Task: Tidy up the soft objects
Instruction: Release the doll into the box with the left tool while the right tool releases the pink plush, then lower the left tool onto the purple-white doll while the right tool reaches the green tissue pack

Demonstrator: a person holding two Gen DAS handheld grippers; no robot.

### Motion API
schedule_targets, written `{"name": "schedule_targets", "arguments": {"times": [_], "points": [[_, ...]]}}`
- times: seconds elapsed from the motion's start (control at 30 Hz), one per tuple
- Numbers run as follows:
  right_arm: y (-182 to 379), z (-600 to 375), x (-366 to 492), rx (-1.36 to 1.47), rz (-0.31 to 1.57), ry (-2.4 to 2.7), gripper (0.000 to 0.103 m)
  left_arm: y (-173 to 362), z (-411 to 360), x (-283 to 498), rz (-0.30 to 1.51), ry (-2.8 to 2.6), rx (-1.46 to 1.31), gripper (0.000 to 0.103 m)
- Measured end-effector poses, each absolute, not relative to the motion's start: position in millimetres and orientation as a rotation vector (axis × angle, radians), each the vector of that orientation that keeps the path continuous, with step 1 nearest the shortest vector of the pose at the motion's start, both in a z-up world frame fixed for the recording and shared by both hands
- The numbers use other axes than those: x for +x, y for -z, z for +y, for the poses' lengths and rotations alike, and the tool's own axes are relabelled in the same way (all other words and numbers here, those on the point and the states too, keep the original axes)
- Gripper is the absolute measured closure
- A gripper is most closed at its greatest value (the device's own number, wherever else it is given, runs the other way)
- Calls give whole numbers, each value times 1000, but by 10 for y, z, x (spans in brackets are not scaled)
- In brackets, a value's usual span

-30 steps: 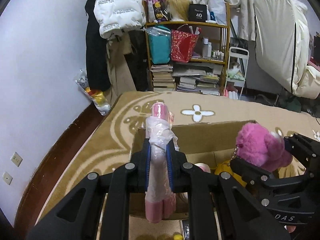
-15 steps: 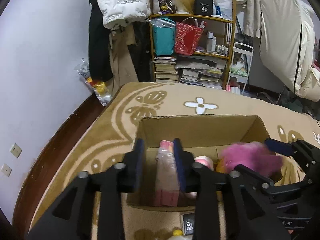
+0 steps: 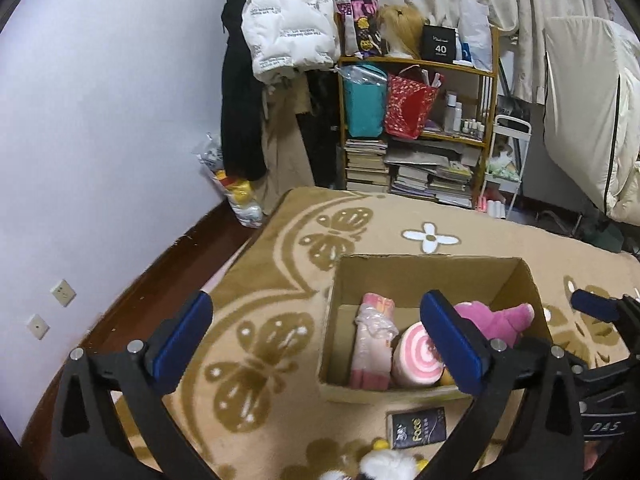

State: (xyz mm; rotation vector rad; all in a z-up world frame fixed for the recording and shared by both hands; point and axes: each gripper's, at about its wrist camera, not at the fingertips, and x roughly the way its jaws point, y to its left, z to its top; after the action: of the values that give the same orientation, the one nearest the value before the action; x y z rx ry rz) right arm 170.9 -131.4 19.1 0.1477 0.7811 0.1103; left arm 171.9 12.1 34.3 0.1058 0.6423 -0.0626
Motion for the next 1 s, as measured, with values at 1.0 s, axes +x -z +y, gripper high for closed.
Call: {"name": "schedule_targets", "arguments": {"times": [1.0], "points": [[241, -1090, 585, 235, 1017, -165, 2, 51, 410, 651, 890, 49, 33, 1]]}}
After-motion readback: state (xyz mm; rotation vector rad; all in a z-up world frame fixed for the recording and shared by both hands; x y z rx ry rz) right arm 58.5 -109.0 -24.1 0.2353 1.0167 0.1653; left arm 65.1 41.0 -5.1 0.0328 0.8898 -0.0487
